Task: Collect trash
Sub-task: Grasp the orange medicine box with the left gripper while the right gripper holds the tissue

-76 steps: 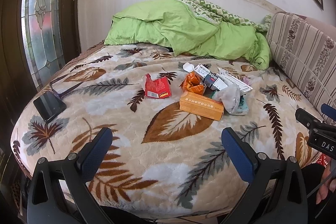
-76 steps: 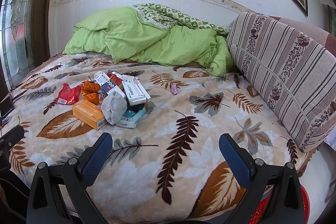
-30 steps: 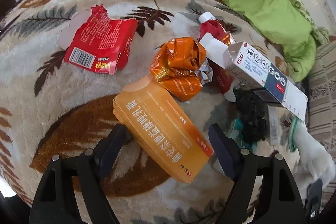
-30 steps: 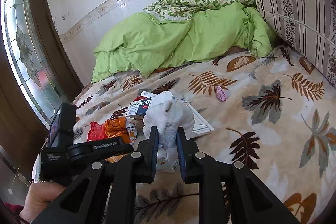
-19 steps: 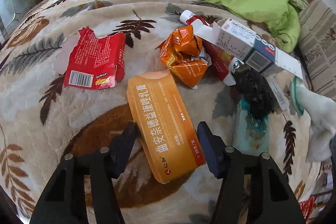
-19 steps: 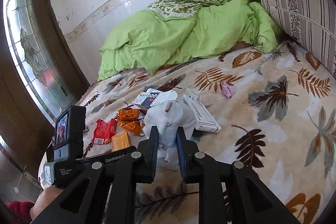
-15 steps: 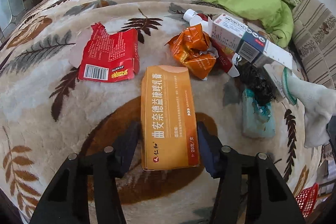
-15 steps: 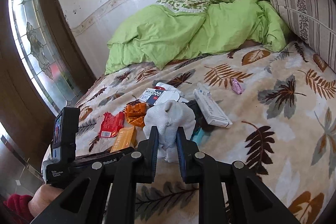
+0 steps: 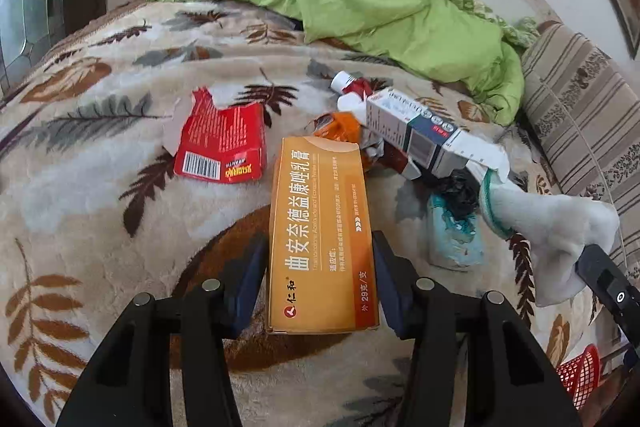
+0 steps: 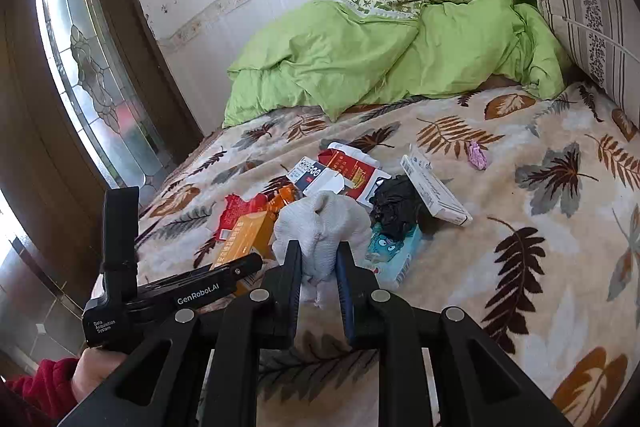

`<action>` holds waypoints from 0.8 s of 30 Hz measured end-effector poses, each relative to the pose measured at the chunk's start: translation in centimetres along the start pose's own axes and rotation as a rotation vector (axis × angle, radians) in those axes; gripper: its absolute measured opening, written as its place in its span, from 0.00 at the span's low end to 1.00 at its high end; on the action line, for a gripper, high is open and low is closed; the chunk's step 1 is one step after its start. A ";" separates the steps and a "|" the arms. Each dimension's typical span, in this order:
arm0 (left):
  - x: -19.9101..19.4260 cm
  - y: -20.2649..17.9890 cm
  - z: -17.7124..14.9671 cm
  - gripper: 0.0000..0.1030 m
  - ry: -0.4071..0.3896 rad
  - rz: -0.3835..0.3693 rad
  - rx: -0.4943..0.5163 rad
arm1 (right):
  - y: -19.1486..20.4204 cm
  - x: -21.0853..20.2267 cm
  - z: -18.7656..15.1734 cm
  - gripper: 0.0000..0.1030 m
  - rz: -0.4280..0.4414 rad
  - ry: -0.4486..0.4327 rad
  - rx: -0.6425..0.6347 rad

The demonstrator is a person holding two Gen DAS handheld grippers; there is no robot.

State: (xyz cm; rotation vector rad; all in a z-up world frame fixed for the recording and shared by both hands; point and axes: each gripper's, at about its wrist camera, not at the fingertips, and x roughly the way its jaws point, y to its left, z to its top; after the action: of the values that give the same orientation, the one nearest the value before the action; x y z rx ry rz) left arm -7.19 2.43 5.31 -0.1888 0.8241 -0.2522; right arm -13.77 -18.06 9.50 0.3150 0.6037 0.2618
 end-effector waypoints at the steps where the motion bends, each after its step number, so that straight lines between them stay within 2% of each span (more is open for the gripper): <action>1: -0.6 -0.3 -0.1 0.49 -0.019 0.000 0.020 | 0.0 -0.5 -0.3 0.17 0.006 -0.006 0.000; 5: -2.5 -1.3 -0.6 0.49 -0.051 -0.017 0.065 | -0.3 -1.1 -1.5 0.17 0.040 0.037 0.046; 6: -2.8 -1.5 -0.8 0.49 -0.057 -0.020 0.074 | -0.5 -0.9 -1.9 0.17 0.068 0.064 0.066; 9: -3.3 -1.6 -0.9 0.49 -0.068 -0.018 0.092 | -1.7 0.6 -3.1 0.17 0.227 0.196 0.192; 10: -3.3 -1.4 -0.8 0.49 -0.071 -0.013 0.090 | -2.1 0.9 -3.5 0.17 0.239 0.213 0.225; 13: -3.2 -0.6 -0.8 0.49 -0.063 -0.002 0.075 | -1.7 0.4 -3.3 0.17 0.102 0.173 0.164; 15: -3.1 -0.2 -0.8 0.49 -0.063 0.011 0.069 | -0.8 0.6 -3.4 0.18 0.070 0.186 0.098; 16: -3.1 0.1 -0.8 0.49 -0.063 0.014 0.066 | -0.5 0.7 -3.5 0.18 0.087 0.197 0.077; 18: -3.1 0.4 -0.7 0.49 -0.063 0.020 0.056 | -0.2 0.9 -3.5 0.18 0.182 0.211 0.073; 24: -3.4 -0.2 -0.9 0.49 -0.079 0.006 0.080 | -2.3 -0.9 -2.6 0.16 0.188 0.076 0.166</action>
State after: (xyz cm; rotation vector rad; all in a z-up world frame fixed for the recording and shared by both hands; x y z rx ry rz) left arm -10.13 3.17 7.16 -0.1205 0.7347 -0.2697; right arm -15.63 -19.89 7.13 0.5251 0.6733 0.4063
